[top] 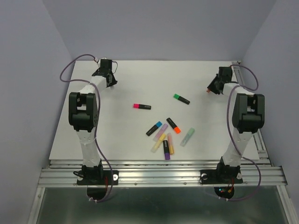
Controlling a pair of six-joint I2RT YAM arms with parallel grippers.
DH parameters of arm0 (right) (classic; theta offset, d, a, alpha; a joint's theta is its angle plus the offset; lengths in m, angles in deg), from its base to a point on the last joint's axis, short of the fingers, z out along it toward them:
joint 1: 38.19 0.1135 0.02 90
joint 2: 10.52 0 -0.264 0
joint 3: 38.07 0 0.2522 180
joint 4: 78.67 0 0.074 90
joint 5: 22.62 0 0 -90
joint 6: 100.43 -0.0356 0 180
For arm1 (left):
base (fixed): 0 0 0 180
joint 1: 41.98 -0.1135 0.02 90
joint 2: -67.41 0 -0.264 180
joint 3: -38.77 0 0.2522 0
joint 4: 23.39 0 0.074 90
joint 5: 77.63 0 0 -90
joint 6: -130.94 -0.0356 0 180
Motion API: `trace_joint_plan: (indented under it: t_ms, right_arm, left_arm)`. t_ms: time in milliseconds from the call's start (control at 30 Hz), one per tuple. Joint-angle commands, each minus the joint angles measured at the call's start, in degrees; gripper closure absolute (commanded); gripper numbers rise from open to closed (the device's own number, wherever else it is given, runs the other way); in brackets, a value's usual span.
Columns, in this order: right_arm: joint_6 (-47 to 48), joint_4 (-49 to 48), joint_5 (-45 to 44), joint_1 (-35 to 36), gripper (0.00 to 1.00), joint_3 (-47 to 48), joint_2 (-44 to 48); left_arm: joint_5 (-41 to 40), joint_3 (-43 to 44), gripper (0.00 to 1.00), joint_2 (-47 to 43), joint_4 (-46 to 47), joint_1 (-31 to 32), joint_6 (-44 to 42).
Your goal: Open the pen caps
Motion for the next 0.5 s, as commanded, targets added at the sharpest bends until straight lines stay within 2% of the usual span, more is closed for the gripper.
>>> trace_joint_plan:
  t_ms: [0,167,333,467]
  right_arm:
    - [3.0,-1.2,1.6,-0.4,0.94,7.8,-4.9]
    - [2.9,-5.8,12.7,0.8,0.94,12.3,-8.7]
    - [2.5,-1.4,10.5,3.1,0.93,21.3,-15.2]
    - [2.4,-0.2,10.4,3.7,0.92,25.7,-19.5]
  left_arm:
    - [0.2,7.1,1.0,2.4,0.0,-2.4,-3.2]
    - [7.0,15.7,1.0,8.6,-0.7,-2.4,-5.0]
    - [6.3,26.8,1.0,15.8,-5.8,-2.3,-5.0]
    - [5.1,32.6,1.0,20.7,-9.3,-2.2,-6.0]
